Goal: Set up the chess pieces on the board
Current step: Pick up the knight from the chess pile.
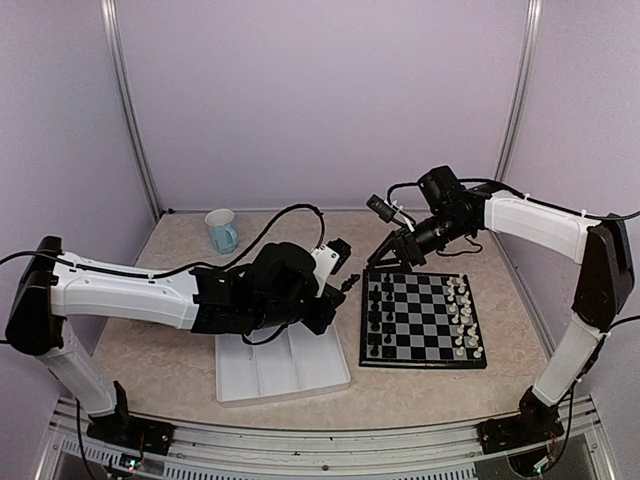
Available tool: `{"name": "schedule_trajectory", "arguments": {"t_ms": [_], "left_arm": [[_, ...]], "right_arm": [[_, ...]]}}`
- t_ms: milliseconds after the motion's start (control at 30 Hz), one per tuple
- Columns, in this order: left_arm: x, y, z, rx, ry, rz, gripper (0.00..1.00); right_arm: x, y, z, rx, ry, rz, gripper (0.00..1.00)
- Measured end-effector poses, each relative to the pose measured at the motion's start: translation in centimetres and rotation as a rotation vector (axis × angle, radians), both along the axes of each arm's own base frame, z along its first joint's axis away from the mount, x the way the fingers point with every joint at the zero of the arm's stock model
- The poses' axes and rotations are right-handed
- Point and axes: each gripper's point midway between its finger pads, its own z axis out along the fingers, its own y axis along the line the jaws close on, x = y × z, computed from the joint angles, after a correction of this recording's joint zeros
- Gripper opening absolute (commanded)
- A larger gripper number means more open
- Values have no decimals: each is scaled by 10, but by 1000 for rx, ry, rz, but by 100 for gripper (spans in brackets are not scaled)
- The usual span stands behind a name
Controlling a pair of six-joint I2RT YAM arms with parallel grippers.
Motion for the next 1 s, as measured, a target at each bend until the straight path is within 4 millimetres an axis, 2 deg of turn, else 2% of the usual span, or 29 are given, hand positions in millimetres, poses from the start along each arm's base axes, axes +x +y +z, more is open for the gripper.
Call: {"name": "schedule_trajectory", "arguments": {"t_ms": [167,400,600,800,1000], "left_arm": [[0,-7,6,4,-28,-9,0],[1,-12,12,1,-55,-10,0],[3,-16,13,-1,-70,-16,0],[4,-20,14,-3,-78,-20,0],[4,-21,14,3,-83,-28,0]], "right_arm": [[-21,6,8,93,145,64,55],[-37,7,10,160,282,111,49],[-38,10,6,186,350,128,41],[-37,12,2,192,391,129,28],[-29,9,7,217,386,117,24]]}}
